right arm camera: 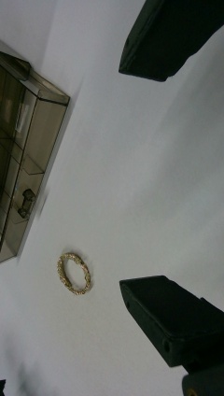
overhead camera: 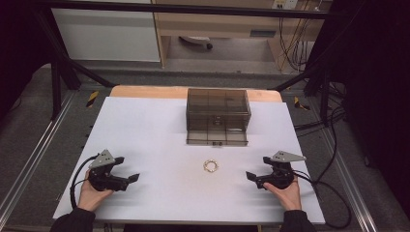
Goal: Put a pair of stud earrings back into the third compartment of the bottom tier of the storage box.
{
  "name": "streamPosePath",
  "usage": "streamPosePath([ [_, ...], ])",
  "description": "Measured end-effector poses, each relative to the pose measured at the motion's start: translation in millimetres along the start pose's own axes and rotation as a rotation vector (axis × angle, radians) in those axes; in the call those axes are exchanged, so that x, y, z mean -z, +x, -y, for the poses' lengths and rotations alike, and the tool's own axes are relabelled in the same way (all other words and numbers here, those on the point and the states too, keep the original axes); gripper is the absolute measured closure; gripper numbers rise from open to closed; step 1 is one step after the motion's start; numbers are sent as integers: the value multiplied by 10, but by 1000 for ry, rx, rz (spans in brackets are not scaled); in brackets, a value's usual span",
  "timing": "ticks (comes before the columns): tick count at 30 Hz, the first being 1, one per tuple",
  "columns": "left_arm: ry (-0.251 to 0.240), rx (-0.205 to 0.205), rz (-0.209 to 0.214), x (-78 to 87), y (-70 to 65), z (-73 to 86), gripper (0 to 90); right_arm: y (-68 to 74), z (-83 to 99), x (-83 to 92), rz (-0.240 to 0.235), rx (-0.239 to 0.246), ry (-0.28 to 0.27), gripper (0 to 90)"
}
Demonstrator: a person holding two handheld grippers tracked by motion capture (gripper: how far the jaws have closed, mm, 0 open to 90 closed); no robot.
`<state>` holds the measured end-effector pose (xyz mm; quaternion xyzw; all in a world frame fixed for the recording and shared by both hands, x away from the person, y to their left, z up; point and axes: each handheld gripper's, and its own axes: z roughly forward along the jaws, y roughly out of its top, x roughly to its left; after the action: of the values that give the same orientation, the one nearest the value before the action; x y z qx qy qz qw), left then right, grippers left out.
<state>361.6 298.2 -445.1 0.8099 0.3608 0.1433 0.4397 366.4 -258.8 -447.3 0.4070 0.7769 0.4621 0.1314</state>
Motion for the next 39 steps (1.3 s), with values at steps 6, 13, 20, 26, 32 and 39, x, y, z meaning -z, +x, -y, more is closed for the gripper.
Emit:
streamPosePath([
  [6, 1, 1, 0, -2, 2, 1, 53, 27, -25, -47, 6, 9, 9, 9],
  [13, 6, 0, -2, -6, 7, 2, 54, 92, -93, -112, -1, 23, 16, 9],
  [20, 4, 2, -4, -1, 13, 4, 54, 178, -173, -205, -9, 37, 26, 11],
  [26, 0, 5, -6, 4, 22, 6, 54, 242, -233, -282, -12, 42, 36, 12],
  [32, 0, 7, -8, 6, 25, 7, 55, 296, -298, -358, -14, 37, 39, 16],
  [39, 0, 9, -9, 7, 29, 5, 55, 368, -375, -449, -26, 39, 39, 19],
])
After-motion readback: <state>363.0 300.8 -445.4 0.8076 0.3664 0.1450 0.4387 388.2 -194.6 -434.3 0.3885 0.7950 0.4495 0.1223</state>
